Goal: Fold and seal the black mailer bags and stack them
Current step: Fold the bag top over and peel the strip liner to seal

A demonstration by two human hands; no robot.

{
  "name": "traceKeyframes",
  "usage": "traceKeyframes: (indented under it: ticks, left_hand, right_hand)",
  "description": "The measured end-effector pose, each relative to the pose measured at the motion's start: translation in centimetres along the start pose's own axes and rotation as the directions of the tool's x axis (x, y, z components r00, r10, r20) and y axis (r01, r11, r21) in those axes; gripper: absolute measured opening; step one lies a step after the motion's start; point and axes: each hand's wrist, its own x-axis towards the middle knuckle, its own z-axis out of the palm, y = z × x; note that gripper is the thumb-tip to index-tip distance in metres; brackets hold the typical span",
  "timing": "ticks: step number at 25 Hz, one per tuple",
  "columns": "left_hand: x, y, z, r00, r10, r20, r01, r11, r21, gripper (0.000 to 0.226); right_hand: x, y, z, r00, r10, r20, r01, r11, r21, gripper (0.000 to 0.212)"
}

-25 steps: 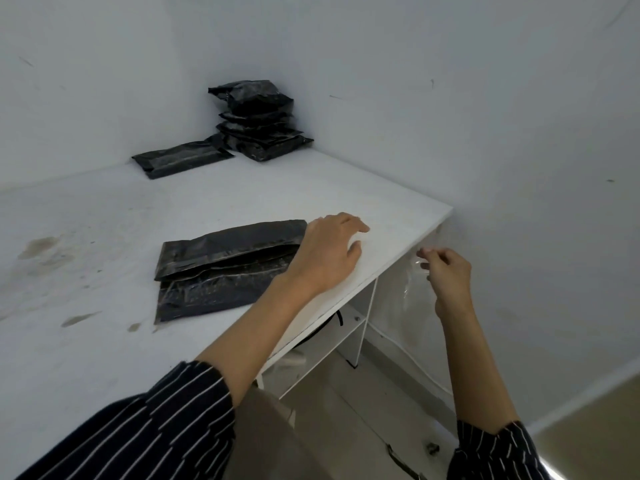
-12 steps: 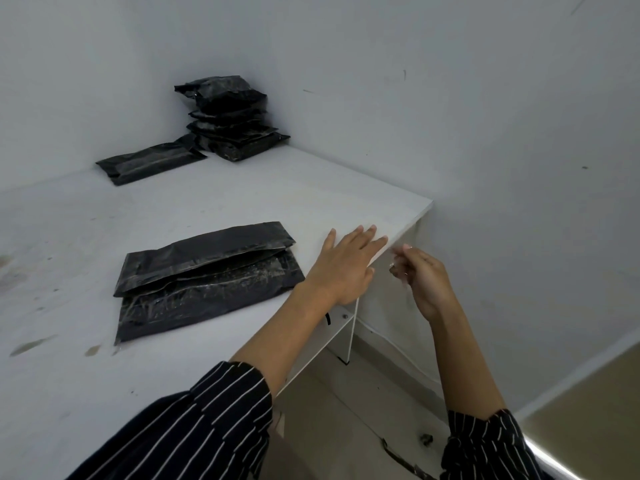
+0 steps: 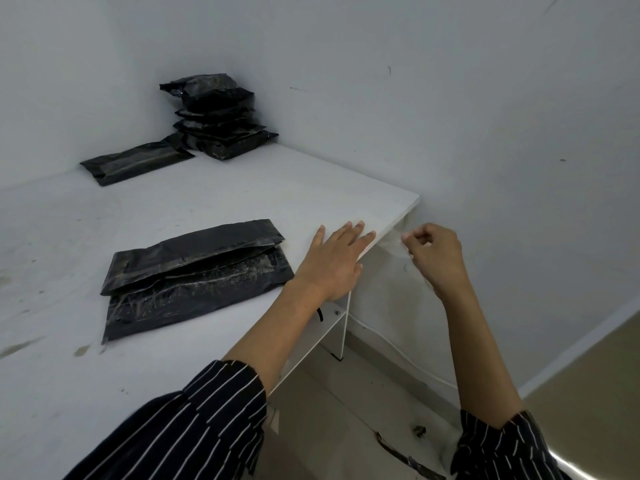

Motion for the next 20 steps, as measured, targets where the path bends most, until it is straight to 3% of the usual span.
traceKeyframes:
  ticks: [4, 6, 9, 12, 14, 16, 18, 20]
  left_hand:
    - [-0.1, 0.1, -0.1, 1.0, 0.008, -0.025, -0.009, 0.999, -0.046, 0.055]
    - [-0.3, 0.1, -0.5, 0.997, -0.01, -0.075, -0.004, 0.982, -0.189, 0.052]
    - [-1.4, 0.0, -1.4, 0.978, -0.153, -0.138, 0.061, 0.853, -0.518, 0.05]
    - [-2.3, -0.3, -3.2, 0.965, -0.213, -0.15, 0.068, 0.76, -0.647, 0.05]
    - [-2.6, -0.8, -4.7, 0.965, -0.215, -0.15, 0.058, 0.732, -0.678, 0.052]
    - [-3.1, -1.1, -6.3, 0.965, -0.226, -0.137, 0.048, 0.659, -0.751, 0.06]
    - [-4.0, -1.4, -7.8, 0.961, -0.263, -0.082, 0.057, 0.481, -0.875, 0.071]
    - [-5.3, -1.9, -9.3, 0.954, -0.299, -0.012, 0.063, 0.239, -0.969, 0.081]
  right_hand:
    - [-0.7, -3.3, 0.1, 0.981, -0.194, 0.011, 0.183, 0.904, -0.386, 0.014]
    - [-1.5, -4.4, 0.5, 0.967, -0.251, 0.046, 0.238, 0.823, -0.515, 0.015]
    - [-2.8, -5.4, 1.1, 0.944, -0.319, 0.082, 0.299, 0.727, -0.619, 0.017]
    - [-4.1, -6.6, 1.4, 0.928, -0.361, 0.092, 0.327, 0.671, -0.665, 0.018]
    - [-4.8, -8.3, 1.1, 0.905, -0.424, 0.037, 0.364, 0.725, -0.584, 0.017]
    - [-5.0, -10.2, 0.4, 0.894, -0.449, -0.001, 0.422, 0.84, -0.342, 0.013]
    - [-5.1, -11.9, -0.4, 0.91, -0.409, 0.068, 0.409, 0.913, 0.016, 0.013]
    - [-5.7, -13.0, -0.5, 0.907, -0.368, 0.203, 0.291, 0.899, 0.326, 0.015]
